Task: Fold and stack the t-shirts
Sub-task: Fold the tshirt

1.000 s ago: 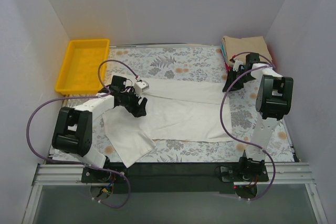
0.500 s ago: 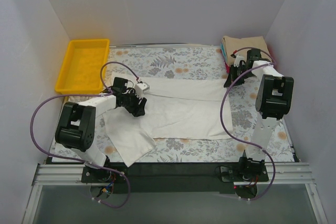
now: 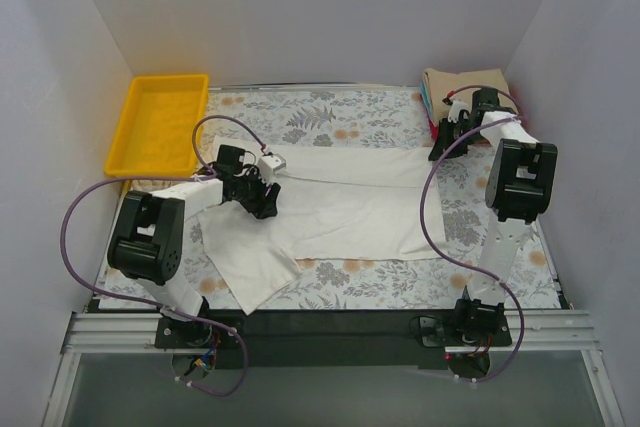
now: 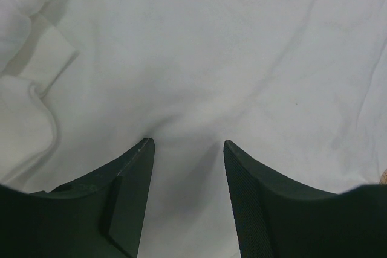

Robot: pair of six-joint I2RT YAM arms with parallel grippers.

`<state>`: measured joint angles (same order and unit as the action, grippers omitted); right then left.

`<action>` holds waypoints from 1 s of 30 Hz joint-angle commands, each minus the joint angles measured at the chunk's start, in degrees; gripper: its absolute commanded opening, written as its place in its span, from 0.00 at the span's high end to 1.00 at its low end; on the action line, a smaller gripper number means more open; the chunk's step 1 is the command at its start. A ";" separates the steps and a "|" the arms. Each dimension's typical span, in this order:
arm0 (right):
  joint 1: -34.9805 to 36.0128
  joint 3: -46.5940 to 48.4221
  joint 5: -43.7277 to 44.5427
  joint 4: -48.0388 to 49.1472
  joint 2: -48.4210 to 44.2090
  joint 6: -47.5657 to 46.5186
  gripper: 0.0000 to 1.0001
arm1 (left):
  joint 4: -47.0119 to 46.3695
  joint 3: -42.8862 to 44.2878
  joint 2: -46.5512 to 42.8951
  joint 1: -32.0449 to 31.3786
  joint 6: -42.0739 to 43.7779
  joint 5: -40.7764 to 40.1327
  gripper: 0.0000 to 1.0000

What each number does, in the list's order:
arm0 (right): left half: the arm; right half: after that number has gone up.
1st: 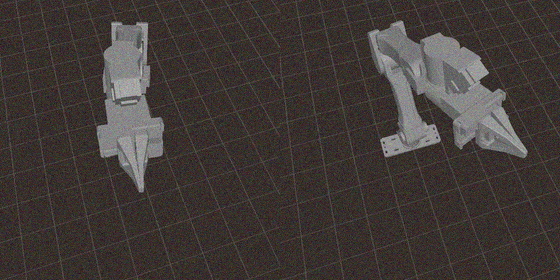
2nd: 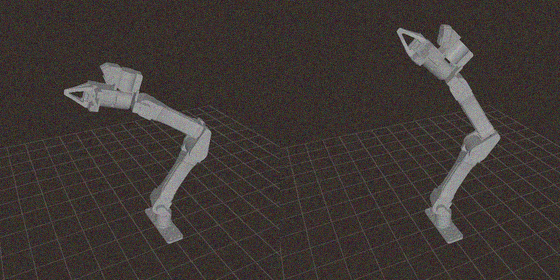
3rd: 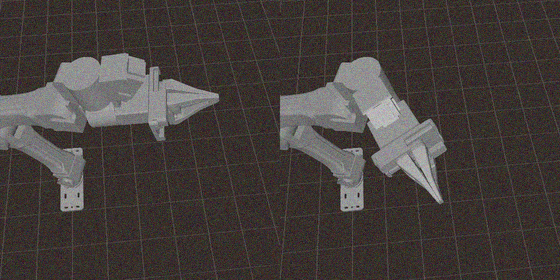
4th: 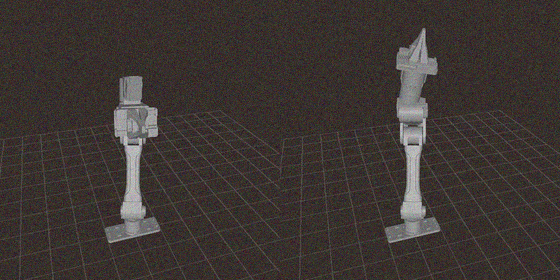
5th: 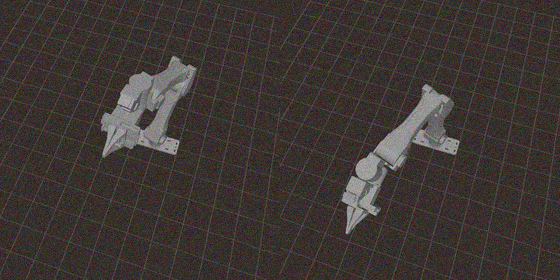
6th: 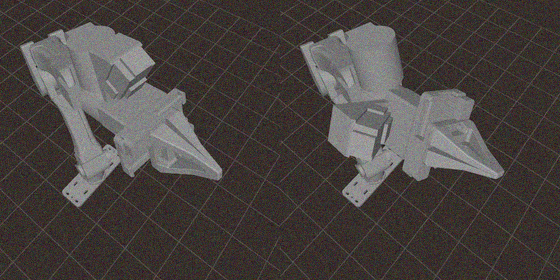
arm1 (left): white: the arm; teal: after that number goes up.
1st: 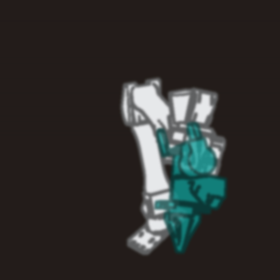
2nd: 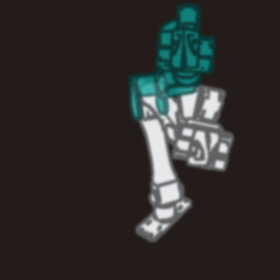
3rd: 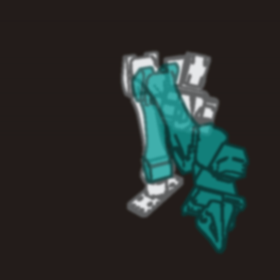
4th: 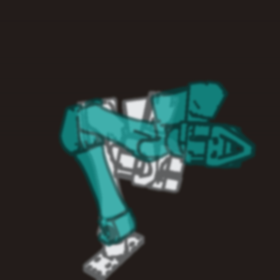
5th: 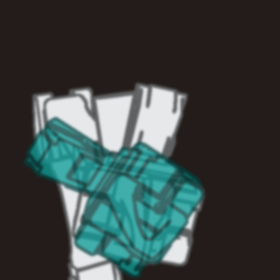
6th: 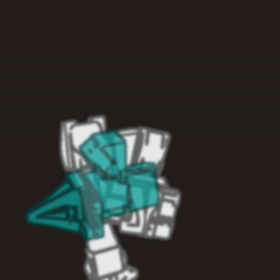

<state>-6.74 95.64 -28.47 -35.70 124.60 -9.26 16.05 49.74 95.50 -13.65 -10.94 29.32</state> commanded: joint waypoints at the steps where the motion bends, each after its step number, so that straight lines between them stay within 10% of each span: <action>1: -0.29 3.77 0.25 0.37 1.61 0.03 0.97 | 3.19 -0.25 2.93 -0.24 -0.13 -3.75 0.52; 27: -0.73 9.13 6.58 0.55 4.69 -3.22 0.99 | 4.86 0.62 3.55 -0.24 0.22 -3.32 0.52; 30: -0.64 8.87 6.85 -0.51 3.73 -4.63 0.73 | 7.23 3.77 -0.56 -0.24 -2.58 1.86 0.47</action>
<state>-7.11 105.06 -23.64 -36.07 128.86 -11.49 17.56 51.88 96.75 -13.72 -11.44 29.78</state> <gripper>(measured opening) 0.200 0.509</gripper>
